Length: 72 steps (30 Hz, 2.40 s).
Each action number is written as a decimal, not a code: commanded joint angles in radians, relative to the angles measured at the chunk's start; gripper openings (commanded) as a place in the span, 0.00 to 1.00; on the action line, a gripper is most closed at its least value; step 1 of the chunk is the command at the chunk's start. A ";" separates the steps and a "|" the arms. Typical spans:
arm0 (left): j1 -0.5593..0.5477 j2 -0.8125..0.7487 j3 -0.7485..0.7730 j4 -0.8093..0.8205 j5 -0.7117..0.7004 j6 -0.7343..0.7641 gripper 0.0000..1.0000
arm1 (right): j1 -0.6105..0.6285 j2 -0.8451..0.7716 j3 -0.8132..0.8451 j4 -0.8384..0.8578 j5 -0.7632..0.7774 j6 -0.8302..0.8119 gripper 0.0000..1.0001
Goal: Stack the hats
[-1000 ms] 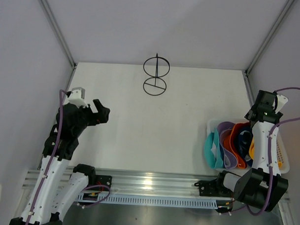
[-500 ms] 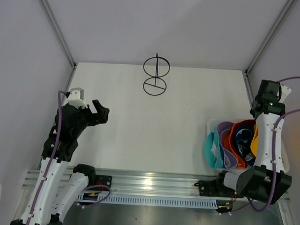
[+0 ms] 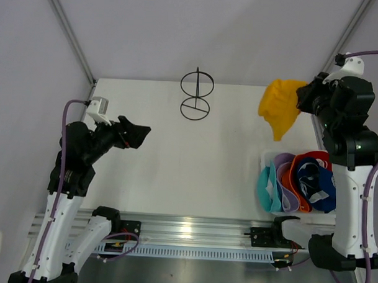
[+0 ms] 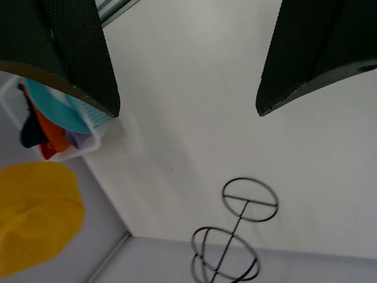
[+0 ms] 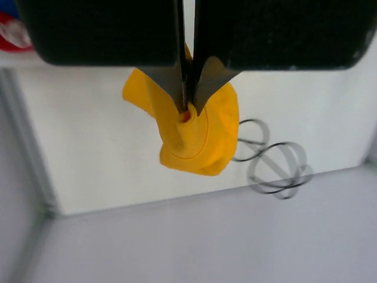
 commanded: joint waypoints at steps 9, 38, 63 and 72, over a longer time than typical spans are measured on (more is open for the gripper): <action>-0.171 0.193 0.095 0.397 0.206 -0.148 0.99 | 0.131 0.136 -0.171 0.502 -0.768 0.153 0.00; -0.447 0.279 -0.202 0.560 -0.265 0.088 0.99 | 0.326 0.198 -0.429 0.904 -0.745 0.435 0.00; -0.451 0.338 -0.017 0.601 -0.324 0.467 0.01 | 0.334 0.186 -0.469 0.748 -0.618 0.577 0.40; -0.444 0.350 0.140 0.383 -0.205 0.391 0.01 | 0.354 0.198 -0.505 0.817 -0.537 0.699 0.82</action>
